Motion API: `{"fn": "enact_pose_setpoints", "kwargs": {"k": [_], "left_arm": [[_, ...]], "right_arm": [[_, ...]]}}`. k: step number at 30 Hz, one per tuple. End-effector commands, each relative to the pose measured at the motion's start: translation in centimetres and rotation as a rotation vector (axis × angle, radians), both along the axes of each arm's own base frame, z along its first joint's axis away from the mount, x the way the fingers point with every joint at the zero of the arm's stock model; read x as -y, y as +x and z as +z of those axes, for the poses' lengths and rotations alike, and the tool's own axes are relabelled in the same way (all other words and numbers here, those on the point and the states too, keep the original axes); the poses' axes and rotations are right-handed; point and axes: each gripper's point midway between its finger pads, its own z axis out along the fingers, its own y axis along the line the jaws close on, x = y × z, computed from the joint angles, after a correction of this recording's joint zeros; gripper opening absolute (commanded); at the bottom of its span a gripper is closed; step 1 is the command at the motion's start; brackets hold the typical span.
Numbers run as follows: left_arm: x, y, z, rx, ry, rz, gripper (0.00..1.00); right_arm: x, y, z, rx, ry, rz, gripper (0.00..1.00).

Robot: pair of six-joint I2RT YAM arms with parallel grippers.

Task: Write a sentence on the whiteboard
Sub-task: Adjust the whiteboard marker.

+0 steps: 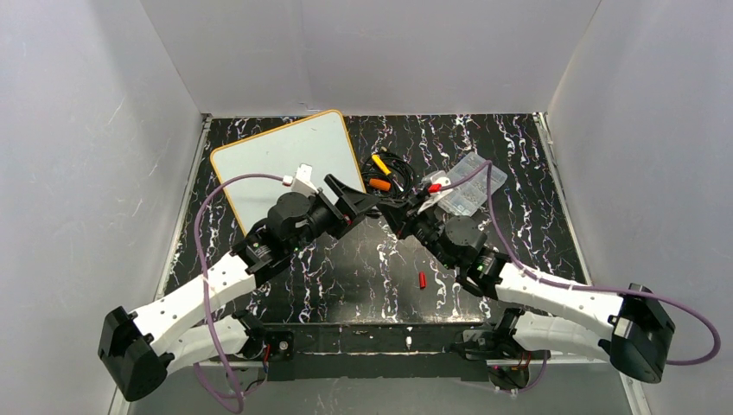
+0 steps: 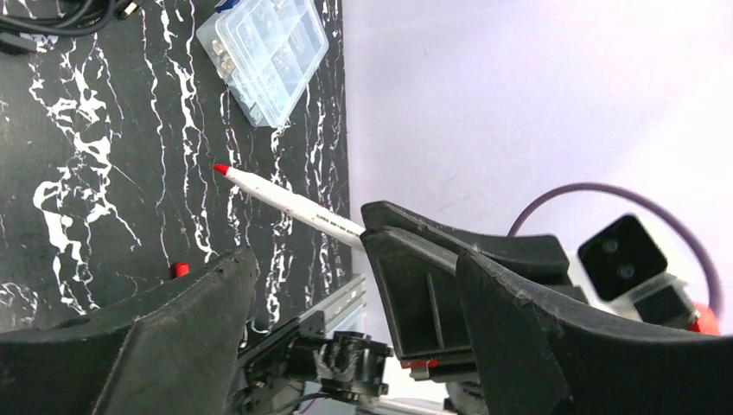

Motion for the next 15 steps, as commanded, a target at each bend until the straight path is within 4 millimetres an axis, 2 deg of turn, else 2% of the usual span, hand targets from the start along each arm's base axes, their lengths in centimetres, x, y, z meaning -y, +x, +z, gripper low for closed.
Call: {"fn": "enact_pose_setpoints", "kwargs": {"k": [1,6,11,15], "left_arm": [[-1.7,0.5,0.5,-0.069,-0.122,0.122,0.84],[-2.4,0.7,-0.3,-0.117,-0.157,0.168,0.85],[-3.0,1.0,-0.7,-0.147,-0.192,0.217,0.85],[-3.2,1.4,-0.3,-0.131,-0.209,0.235,0.72]], "right_arm": [[-0.3,0.3,5.1,0.128,0.097,-0.088,0.01],[-1.7,-1.2,5.3,0.161,0.117,-0.042,0.01],[-2.4,-1.9,5.4,0.172,0.119,-0.016,0.01],[-2.8,-2.4,4.8,0.164,0.115,0.008,0.01]]}}
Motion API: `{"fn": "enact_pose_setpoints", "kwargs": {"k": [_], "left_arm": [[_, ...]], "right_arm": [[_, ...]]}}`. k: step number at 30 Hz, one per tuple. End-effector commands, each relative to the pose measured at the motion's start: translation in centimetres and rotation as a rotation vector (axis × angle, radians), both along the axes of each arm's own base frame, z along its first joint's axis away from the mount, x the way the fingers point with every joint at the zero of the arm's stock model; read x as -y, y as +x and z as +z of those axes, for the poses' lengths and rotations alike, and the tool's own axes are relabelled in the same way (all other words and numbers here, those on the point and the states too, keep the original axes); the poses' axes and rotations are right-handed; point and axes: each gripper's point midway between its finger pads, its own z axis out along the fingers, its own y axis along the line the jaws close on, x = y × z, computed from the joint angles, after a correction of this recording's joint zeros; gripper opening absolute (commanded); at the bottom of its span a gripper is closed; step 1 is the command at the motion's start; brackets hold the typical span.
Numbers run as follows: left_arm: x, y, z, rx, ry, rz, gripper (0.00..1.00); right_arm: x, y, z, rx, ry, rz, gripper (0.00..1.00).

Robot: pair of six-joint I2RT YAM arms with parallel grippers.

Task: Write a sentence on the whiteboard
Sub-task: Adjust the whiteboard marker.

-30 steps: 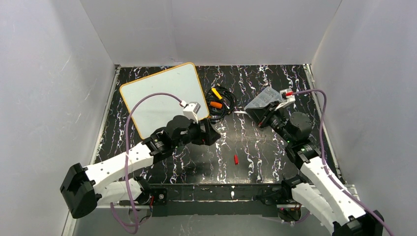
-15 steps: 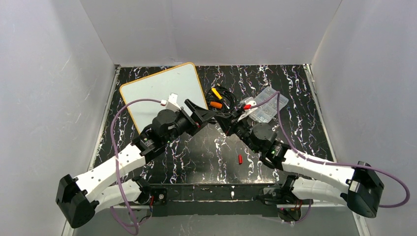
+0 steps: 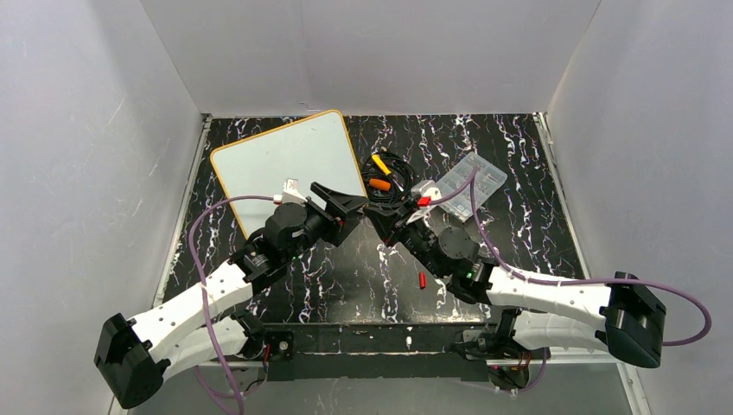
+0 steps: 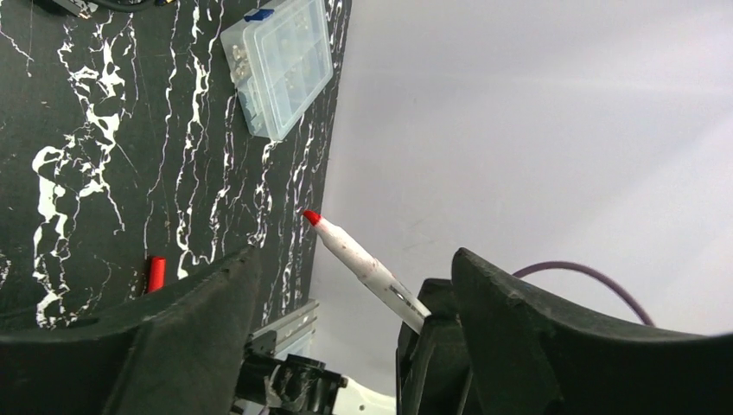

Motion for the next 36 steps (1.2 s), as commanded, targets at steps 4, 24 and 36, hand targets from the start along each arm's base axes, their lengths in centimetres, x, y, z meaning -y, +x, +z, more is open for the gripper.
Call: {"fn": "enact_pose_setpoints", "kwargs": {"k": [4,24,36], "left_arm": [[-0.3,1.1,1.9,0.032,-0.056,0.043,0.59],[-1.5,2.2,1.5,0.056,-0.020,0.084,0.00],[-1.7,2.1,0.1,0.095,0.079,0.021,0.00]], "right_arm": [[-0.5,-0.5,1.9,0.036,0.063,0.007,0.01],[-0.2,-3.6,-1.3,-0.139,-0.026,0.128,0.43],[-0.1,-2.1,-2.9,-0.328,-0.296,0.035,0.68]]}}
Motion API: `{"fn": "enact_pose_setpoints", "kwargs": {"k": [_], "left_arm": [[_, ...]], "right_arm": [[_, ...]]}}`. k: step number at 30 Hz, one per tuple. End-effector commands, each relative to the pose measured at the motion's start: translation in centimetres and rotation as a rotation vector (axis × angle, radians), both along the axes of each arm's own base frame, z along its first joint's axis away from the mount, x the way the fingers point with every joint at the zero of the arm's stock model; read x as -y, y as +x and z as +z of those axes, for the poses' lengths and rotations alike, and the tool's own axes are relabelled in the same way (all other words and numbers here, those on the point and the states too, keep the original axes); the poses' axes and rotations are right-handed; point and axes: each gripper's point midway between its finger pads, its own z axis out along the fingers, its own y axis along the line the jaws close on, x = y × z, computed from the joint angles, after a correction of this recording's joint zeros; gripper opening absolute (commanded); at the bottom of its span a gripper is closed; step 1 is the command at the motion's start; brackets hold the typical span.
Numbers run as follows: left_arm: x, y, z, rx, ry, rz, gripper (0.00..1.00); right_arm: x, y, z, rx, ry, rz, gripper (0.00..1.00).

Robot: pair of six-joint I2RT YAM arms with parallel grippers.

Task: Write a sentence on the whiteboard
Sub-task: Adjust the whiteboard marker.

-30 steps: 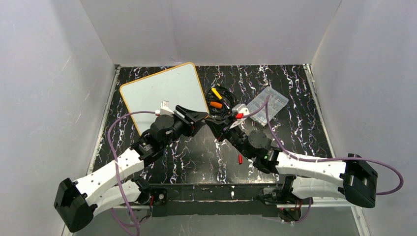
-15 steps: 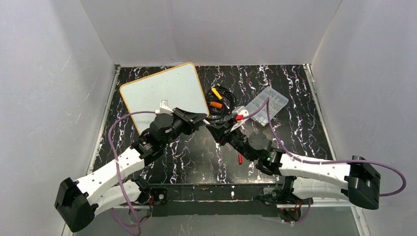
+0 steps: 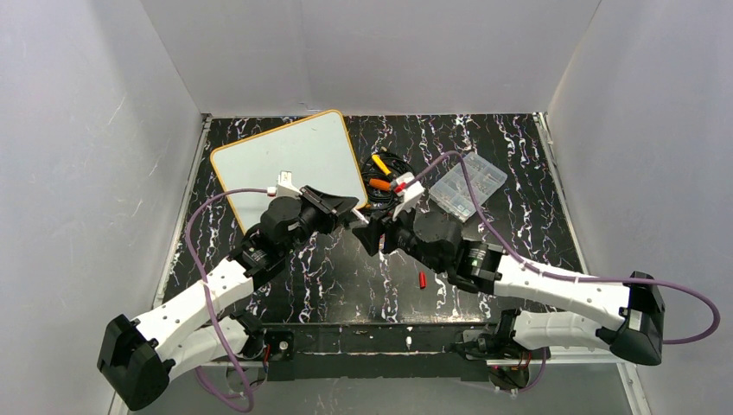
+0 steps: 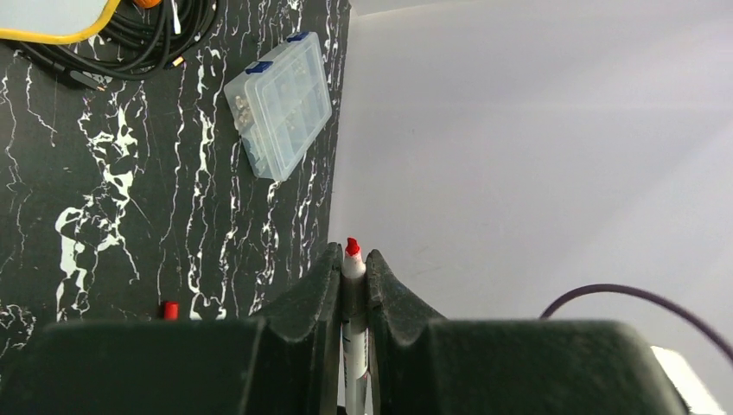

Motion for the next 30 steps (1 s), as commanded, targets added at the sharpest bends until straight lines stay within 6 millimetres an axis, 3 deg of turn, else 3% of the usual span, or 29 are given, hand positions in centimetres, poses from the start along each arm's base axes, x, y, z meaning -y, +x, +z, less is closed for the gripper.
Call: {"fn": "enact_pose_setpoints", "kwargs": {"k": [1,12,17,20,21,22,24,25,27,30], "left_arm": [[-0.2,-0.1,-0.4,0.028,0.058,-0.034,0.00],[0.2,-0.4,-1.4,0.014,0.083,-0.083,0.00],[0.1,-0.6,-2.4,0.012,0.140,-0.106,0.00],[-0.2,-1.4,-3.3,-0.003,0.205,-0.145,0.00],[-0.2,-1.4,-3.0,0.008,0.231,-0.159,0.05],[-0.3,-1.6,-3.1,0.018,0.264,-0.185,0.20],[-0.8,-2.3,-3.6,0.017,0.345,-0.221,0.61],[-1.3,-2.5,-3.9,0.018,0.389,-0.227,0.72],[-3.0,-3.0,-4.8,0.018,0.491,-0.217,0.78],[-6.1,-3.9,-6.8,0.020,0.656,-0.189,0.78]], "right_arm": [[0.5,0.6,-0.1,-0.056,-0.119,-0.012,0.66],[-2.0,0.3,-1.7,-0.112,-0.148,0.121,0.41],[-2.1,1.0,-1.5,-0.115,-0.139,0.081,0.03],[-1.3,1.7,-1.8,-0.120,-0.147,0.025,0.01],[-1.1,1.8,-1.8,-0.120,-0.149,0.012,0.01],[-0.8,2.0,-2.0,-0.124,-0.154,-0.007,0.01],[-0.3,2.4,-2.1,-0.134,-0.159,-0.028,0.01],[0.1,2.6,-2.2,-0.141,-0.162,-0.041,0.01],[0.9,3.2,-2.6,-0.160,-0.173,-0.067,0.01],[2.0,3.9,-3.4,-0.197,-0.194,-0.083,0.01]]}}
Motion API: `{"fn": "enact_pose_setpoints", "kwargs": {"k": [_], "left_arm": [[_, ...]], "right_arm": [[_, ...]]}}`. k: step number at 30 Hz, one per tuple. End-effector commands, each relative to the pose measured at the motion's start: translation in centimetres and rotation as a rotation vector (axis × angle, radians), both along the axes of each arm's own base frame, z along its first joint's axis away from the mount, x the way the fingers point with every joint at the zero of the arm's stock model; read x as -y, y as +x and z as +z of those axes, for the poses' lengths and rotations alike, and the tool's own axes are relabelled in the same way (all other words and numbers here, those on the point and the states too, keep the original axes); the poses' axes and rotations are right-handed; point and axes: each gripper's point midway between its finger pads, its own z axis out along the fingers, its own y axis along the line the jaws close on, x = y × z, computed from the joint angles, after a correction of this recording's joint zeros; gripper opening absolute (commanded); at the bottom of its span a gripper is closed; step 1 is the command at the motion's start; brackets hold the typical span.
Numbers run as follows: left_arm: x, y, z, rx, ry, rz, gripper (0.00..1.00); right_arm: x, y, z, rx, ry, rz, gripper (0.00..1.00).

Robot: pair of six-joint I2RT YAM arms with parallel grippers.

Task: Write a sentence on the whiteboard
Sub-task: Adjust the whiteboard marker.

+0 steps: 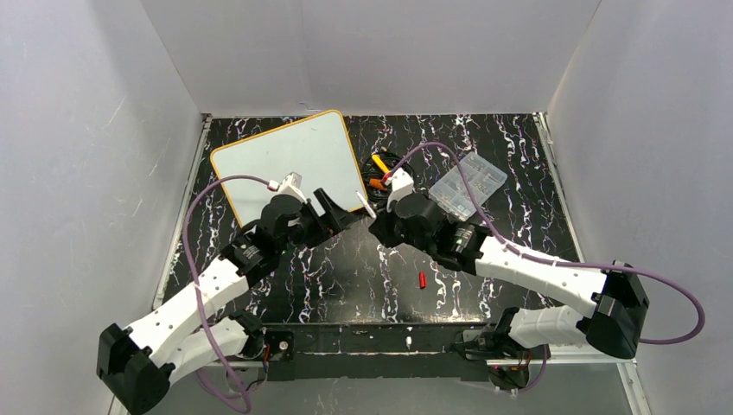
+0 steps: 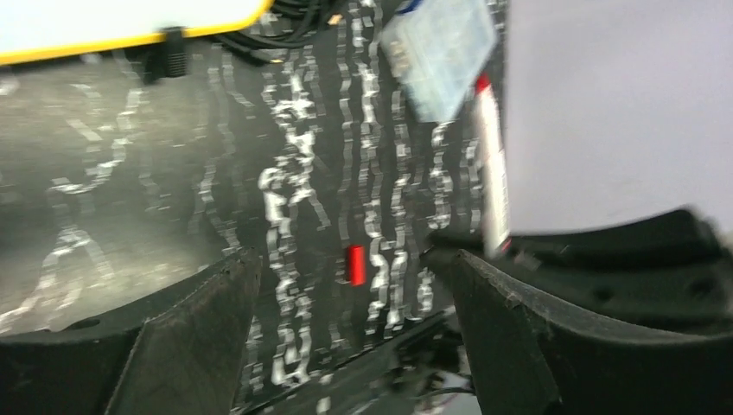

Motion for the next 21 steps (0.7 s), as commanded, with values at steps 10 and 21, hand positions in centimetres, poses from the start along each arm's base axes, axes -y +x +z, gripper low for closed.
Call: {"fn": "enact_pose_setpoints", "kwargs": {"k": [10,21], "left_arm": [[-10.3,-2.8,-10.6,-0.096,0.635,0.046,0.64],[-13.3,0.2,-12.9,-0.073,0.752,0.234,0.49]], "right_arm": [[4.4,2.7,0.5,-0.076,0.036,-0.083,0.01],[5.4,2.1,0.5,-0.081,0.078,-0.101,0.01]]}}
